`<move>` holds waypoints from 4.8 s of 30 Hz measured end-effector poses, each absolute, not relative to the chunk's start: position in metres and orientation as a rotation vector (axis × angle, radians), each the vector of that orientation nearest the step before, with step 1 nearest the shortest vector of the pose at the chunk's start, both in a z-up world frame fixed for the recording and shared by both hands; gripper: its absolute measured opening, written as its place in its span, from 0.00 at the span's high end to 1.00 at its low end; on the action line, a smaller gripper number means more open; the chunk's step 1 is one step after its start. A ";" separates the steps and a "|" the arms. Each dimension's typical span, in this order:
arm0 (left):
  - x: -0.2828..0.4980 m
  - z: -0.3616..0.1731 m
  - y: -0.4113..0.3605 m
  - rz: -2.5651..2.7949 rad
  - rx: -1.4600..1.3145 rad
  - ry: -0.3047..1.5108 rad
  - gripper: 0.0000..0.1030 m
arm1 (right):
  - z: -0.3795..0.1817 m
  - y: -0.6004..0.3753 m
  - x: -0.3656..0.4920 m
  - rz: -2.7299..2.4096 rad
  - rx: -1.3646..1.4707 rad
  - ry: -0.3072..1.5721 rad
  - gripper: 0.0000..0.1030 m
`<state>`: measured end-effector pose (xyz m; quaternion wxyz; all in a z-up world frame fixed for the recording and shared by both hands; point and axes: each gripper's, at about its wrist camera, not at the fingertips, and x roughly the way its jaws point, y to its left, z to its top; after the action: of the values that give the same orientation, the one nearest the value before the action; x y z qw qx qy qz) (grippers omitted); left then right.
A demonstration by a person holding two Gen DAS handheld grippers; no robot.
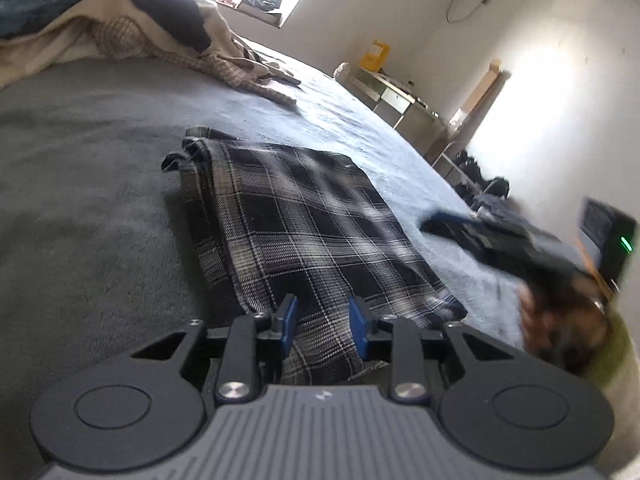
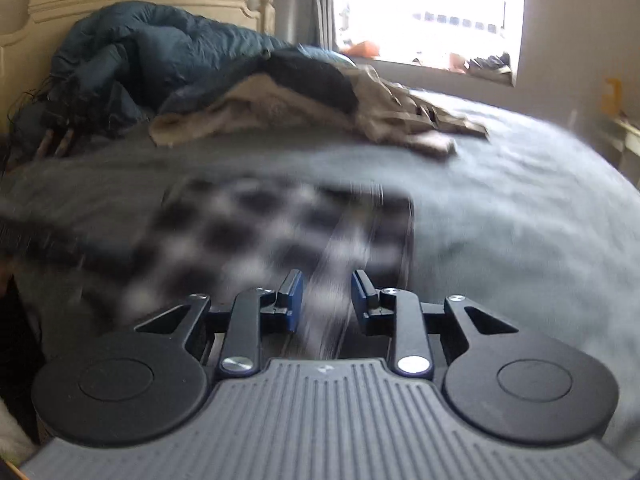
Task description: Fold clothes
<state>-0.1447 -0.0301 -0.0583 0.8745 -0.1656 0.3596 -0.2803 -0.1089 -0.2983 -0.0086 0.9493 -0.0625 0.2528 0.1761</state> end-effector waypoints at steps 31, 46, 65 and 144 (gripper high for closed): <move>-0.084 -0.103 0.091 -0.552 -0.850 0.759 0.65 | -0.004 -0.125 0.053 0.521 -0.139 1.003 0.58; 0.035 -0.149 0.093 -0.612 -1.219 0.902 0.68 | 0.001 -0.159 0.047 0.517 0.090 0.952 0.97; 0.039 -0.153 0.105 -0.652 -1.272 0.875 0.64 | 0.021 -0.165 0.010 0.516 0.195 0.832 0.56; 0.003 -0.120 0.142 -0.669 -1.102 0.774 0.44 | 0.013 -0.144 0.015 0.327 0.197 0.799 0.60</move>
<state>0.0027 0.1423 -0.1205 0.7305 -0.5004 0.3514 -0.3041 0.0151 -0.1435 0.0128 0.9035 0.0954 0.3867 0.1581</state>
